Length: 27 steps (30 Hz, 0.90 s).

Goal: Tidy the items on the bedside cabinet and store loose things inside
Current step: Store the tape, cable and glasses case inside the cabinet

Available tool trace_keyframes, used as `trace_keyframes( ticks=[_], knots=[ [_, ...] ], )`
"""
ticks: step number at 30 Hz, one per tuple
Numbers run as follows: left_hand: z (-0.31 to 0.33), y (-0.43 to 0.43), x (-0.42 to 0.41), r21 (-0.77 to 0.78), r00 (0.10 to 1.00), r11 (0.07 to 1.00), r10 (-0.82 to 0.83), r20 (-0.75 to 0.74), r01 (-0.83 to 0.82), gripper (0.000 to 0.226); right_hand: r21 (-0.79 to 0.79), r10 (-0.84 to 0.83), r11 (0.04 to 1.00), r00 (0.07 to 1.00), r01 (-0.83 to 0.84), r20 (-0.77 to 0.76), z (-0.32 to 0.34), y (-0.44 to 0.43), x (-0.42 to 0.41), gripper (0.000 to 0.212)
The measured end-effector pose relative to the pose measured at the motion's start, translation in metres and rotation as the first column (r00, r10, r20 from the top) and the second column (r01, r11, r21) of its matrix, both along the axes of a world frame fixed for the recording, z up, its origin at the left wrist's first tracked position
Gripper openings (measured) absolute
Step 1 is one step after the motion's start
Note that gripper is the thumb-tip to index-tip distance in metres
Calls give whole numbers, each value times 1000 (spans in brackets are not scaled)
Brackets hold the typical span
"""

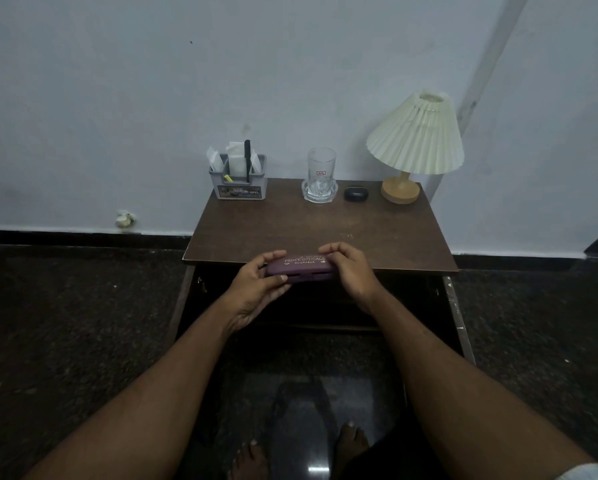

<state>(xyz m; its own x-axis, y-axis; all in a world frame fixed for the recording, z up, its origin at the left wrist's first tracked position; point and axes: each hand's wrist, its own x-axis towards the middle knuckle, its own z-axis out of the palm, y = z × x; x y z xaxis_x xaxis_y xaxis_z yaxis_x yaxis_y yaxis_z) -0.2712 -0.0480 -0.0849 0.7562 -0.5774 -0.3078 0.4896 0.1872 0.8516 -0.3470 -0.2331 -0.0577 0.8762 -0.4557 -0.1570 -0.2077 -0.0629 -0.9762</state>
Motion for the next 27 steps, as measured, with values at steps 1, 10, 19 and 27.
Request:
trace_keyframes(
  ticks=[1, 10, 19, 27],
  knots=[
    [0, 0, -1, -1, 1000, 1000, -8, 9, 8, 52, -7, 8, 1000, 1000, -8, -12, -2, 1, 0, 27],
    [9, -1, 1, -3, 1000, 1000, 23, 4, -23, 50, 243, -18, 970, 998, 32, -60, -4, 0, -1, 24],
    [7, -4, 3, -76, 979, 976, 202, -38, -205, 47, 414, -1, 910, 999, 19, -45, 2, 3, -2, 39],
    [8, -7, 4, -68, 973, 971, 228, -41, -230, 50, 384, 34, 923, 999, -34, 8, 0, 1, 0, 37]
  ],
)
